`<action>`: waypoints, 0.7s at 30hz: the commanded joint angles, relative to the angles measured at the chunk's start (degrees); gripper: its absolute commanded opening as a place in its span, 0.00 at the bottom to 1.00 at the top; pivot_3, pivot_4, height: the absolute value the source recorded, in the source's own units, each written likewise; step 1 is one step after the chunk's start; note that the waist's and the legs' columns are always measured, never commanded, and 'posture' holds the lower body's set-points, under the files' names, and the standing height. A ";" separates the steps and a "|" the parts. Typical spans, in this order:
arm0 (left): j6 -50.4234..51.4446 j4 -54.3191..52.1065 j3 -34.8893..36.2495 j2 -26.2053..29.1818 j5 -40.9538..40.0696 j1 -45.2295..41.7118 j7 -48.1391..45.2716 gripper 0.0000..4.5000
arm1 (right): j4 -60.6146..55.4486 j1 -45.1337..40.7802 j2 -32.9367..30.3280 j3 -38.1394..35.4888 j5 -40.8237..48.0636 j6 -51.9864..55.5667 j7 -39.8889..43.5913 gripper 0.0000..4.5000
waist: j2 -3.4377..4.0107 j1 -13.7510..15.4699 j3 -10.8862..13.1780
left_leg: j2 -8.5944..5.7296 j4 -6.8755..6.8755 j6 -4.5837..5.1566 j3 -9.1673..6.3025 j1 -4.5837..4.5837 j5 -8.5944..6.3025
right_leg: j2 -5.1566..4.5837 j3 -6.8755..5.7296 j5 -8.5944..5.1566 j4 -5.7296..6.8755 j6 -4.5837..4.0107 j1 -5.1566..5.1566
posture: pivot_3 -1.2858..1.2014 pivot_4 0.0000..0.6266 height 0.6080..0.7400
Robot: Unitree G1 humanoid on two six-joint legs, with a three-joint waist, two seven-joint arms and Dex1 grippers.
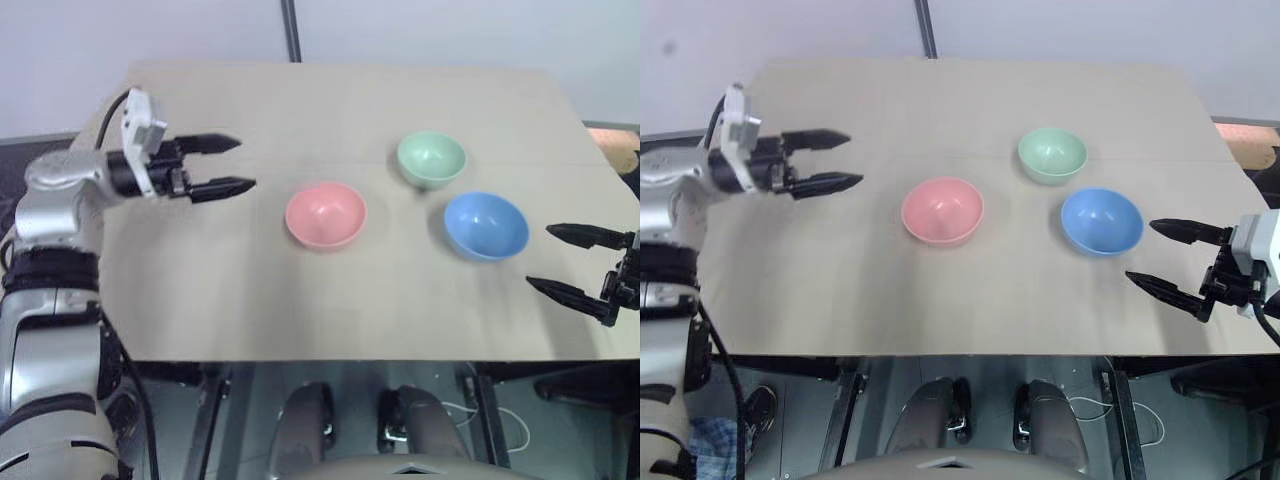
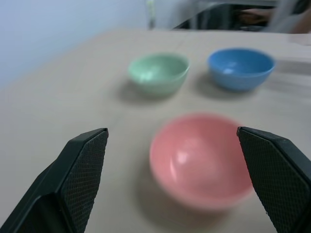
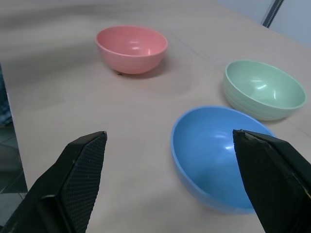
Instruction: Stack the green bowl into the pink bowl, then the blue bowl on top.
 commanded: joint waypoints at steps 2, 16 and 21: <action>2.42 -6.52 8.88 4.37 -2.18 5.82 1.72 0.99 | 2.52 -3.08 -2.03 0.19 -0.75 -1.33 0.62 1.00 | -0.02 0.27 0.00 | -0.02 0.03 0.02 0.00 0.00 -0.01 | -0.07 -0.02 0.00 0.03 0.00 0.00 | 0.52 0.24 1.00; 7.62 -19.85 19.41 4.01 -5.56 18.81 4.98 0.99 | 17.96 -34.00 -4.87 24.01 -21.20 3.73 -10.14 1.00 | 0.08 -0.49 0.03 | 0.02 -0.07 -0.03 0.10 -0.01 0.01 | -0.14 0.04 -0.02 0.25 -0.04 -0.23 | 0.52 0.24 1.00; 8.10 -20.65 18.98 2.97 -5.57 19.21 4.34 0.99 | 23.48 -49.48 1.70 34.53 -26.66 5.67 -8.99 1.00 | 0.09 -1.44 0.04 | 0.03 -0.10 -0.07 0.19 -0.05 0.04 | -0.11 0.11 -0.01 0.26 -0.04 -0.32 | 0.52 0.24 1.00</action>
